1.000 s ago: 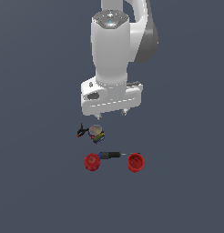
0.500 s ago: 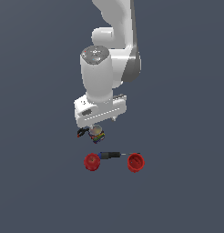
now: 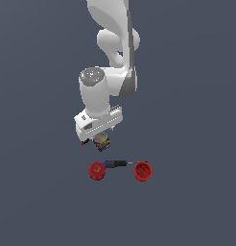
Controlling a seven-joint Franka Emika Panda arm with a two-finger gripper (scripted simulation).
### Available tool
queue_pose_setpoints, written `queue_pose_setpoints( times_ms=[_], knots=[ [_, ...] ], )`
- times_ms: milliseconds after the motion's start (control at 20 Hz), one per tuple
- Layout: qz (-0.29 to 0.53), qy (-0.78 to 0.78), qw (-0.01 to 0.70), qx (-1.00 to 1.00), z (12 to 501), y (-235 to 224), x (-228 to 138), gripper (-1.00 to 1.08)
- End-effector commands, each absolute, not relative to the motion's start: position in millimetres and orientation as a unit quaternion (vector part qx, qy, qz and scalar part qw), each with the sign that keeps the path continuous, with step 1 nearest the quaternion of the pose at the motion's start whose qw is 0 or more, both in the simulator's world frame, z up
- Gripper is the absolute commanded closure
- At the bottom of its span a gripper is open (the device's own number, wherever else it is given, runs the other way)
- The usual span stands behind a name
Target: Pick up a designated object from a clutter of objects.
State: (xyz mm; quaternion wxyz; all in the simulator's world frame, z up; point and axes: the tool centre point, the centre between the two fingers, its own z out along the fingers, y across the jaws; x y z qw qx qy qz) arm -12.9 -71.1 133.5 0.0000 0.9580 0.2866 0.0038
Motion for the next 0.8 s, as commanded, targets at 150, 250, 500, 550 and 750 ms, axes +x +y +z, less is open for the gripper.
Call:
queue_pose_setpoints(
  times_ms=[150, 250, 500, 550, 750],
  knots=[
    [0.001, 0.312, 0.000, 0.950, 116, -81, -22, -0.92],
    [0.001, 0.317, 0.000, 0.948, 112, -83, -24, -0.92],
    [0.000, 0.323, 0.000, 0.946, 108, -85, -26, -0.92],
    [0.000, 0.321, 0.000, 0.947, 109, -85, -26, -0.92],
    [0.000, 0.321, 0.000, 0.947, 104, -85, -26, -0.92]
  ],
)
